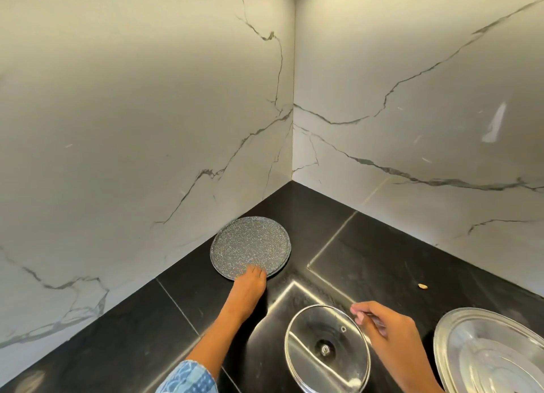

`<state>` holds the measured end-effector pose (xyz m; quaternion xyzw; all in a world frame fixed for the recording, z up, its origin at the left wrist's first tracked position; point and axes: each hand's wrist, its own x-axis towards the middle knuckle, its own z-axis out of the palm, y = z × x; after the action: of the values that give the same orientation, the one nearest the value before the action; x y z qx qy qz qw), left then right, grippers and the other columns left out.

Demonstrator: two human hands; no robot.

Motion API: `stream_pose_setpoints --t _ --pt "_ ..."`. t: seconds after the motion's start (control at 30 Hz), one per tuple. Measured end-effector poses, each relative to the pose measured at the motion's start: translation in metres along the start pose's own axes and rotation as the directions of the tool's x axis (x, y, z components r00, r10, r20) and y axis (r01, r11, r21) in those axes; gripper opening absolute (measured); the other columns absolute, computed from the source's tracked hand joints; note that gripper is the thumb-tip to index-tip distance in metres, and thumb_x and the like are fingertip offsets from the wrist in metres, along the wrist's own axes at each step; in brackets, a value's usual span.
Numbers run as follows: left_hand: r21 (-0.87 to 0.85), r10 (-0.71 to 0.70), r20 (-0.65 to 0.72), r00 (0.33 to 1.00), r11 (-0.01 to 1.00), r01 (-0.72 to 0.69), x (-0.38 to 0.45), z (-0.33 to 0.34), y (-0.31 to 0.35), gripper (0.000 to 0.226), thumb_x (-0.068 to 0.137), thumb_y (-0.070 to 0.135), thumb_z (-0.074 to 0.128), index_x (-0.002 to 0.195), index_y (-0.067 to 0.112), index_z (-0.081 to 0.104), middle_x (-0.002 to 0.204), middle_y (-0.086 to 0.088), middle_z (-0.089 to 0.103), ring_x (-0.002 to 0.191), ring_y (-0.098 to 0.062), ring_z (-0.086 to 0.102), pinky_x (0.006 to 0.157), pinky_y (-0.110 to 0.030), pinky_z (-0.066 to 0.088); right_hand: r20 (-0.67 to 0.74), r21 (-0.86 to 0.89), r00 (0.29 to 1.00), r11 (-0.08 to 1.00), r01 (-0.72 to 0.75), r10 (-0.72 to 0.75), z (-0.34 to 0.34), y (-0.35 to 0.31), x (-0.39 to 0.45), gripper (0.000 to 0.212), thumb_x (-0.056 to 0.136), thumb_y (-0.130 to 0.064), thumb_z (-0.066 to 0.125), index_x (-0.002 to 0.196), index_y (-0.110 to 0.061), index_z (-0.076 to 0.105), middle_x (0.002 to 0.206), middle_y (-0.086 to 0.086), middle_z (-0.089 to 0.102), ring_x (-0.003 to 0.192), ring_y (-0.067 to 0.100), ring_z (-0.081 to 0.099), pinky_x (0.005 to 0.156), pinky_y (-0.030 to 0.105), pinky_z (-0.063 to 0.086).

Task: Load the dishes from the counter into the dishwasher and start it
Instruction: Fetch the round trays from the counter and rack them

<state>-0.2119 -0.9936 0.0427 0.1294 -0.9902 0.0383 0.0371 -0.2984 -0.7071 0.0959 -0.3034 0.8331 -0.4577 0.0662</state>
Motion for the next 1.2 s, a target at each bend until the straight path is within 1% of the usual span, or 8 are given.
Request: stream_pose_setpoints --t 0.13,0.2,0.27,0.37,0.5,0.77,1.0,1.2 --pt "0.062 0.106 -0.23 0.967 0.994 -0.094 -0.016 0.001 -0.01 0.021 0.064 -0.002 0.068 0.085 0.004 0.064 0.077 -0.008 0.057 0.067 -0.02 0.049 0.052 -0.029 0.048 0.0 -0.02 1.0 1.0 -0.011 0.011 -0.011 0.005 -0.01 0.035 0.082 -0.008 0.066 0.083 -0.043 0.067 0.078 -0.025 0.068 0.075 -0.004 0.066 0.061 0.018 0.054" --pt "0.047 0.147 -0.291 0.945 0.989 -0.139 -0.024 -0.007 -0.011 0.03 0.07 -0.004 0.052 0.099 -0.002 0.06 0.088 -0.011 0.057 0.076 -0.022 0.05 0.063 -0.033 0.051 -0.008 -0.04 1.0 0.999 -0.02 0.02 -0.019 0.006 -0.016 0.034 0.082 -0.007 0.066 0.074 -0.04 0.069 0.077 -0.026 0.068 0.075 -0.004 0.066 0.063 0.021 0.055" --pt "0.063 0.188 -0.33 0.925 0.982 -0.177 -0.032 -0.016 -0.012 0.041 0.063 -0.006 0.061 0.104 -0.004 0.056 0.09 -0.013 0.058 0.077 -0.023 0.053 0.065 -0.035 0.052 -0.016 -0.066 1.0 0.998 -0.001 0.0 -0.026 0.006 -0.024 0.036 0.081 -0.007 0.067 0.078 -0.042 0.066 0.078 -0.028 0.067 0.077 -0.004 0.066 0.068 0.022 0.056" --pt "0.036 0.189 -0.412 0.891 0.981 -0.192 -0.047 -0.037 -0.01 0.029 0.07 -0.004 0.067 0.097 0.0 0.059 0.087 -0.01 0.058 0.075 -0.021 0.052 0.064 -0.032 0.05 -0.037 -0.087 0.999 0.996 0.014 -0.017 -0.039 0.006 -0.042 0.036 0.081 -0.008 0.067 0.079 -0.044 0.065 0.077 -0.026 0.068 0.074 -0.003 0.066 0.066 0.018 0.055" --pt "-0.052 0.099 -0.503 0.858 0.988 -0.144 -0.073 -0.074 0.016 0.023 0.083 0.012 0.041 0.088 0.007 0.062 0.082 -0.004 0.057 0.07 -0.017 0.05 0.055 -0.023 0.04 -0.094 -0.056 0.995 0.998 0.006 -0.011 -0.062 0.011 -0.07 0.033 0.08 -0.007 0.069 0.082 -0.04 0.068 0.081 -0.025 0.07 0.074 -0.005 0.066 0.068 0.018 0.052" --pt "-0.06 0.203 -0.654 0.728 0.946 -0.318 -0.129 -0.134 0.129 0.007 0.083 0.016 0.057 0.09 0.017 0.055 0.086 0.005 0.048 0.073 -0.013 0.046 0.05 -0.025 0.042 -0.261 -0.085 0.965 0.996 -0.009 -0.013 -0.136 0.024 -0.16 0.03 0.081 -0.007 0.068 0.084 -0.036 0.065 0.079 -0.023 0.068 0.076 -0.002 0.065 0.071 0.027 0.055" --pt "-0.003 0.505 -0.661 0.555 0.738 -0.675 -0.19 -0.146 0.296 0.016 0.087 0.009 0.047 0.1 0.017 0.051 0.088 0.004 0.044 0.073 -0.017 0.047 0.046 -0.032 0.047 -0.496 -0.057 0.862 0.987 -0.153 0.105 -0.24 0.061 -0.324 0.019 0.083 -0.007 0.065 0.089 -0.025 0.069 0.084 -0.014 0.071 0.079 0.0 0.066 0.073 0.023 0.053" --pt "-0.053 0.661 -0.684 0.308 0.376 -0.925 -0.267 -0.147 0.461 0.029 0.103 0.017 0.023 0.097 0.018 0.051 0.09 0.004 0.046 0.078 -0.017 0.05 0.046 -0.03 0.049 -0.754 -0.031 0.607 0.908 -0.417 0.253 -0.314 0.101 -0.52 0.015 0.083 -0.008 0.066 0.089 -0.021 0.07 0.084 -0.008 0.072 0.077 0.008 0.068 0.074 0.029 0.052"
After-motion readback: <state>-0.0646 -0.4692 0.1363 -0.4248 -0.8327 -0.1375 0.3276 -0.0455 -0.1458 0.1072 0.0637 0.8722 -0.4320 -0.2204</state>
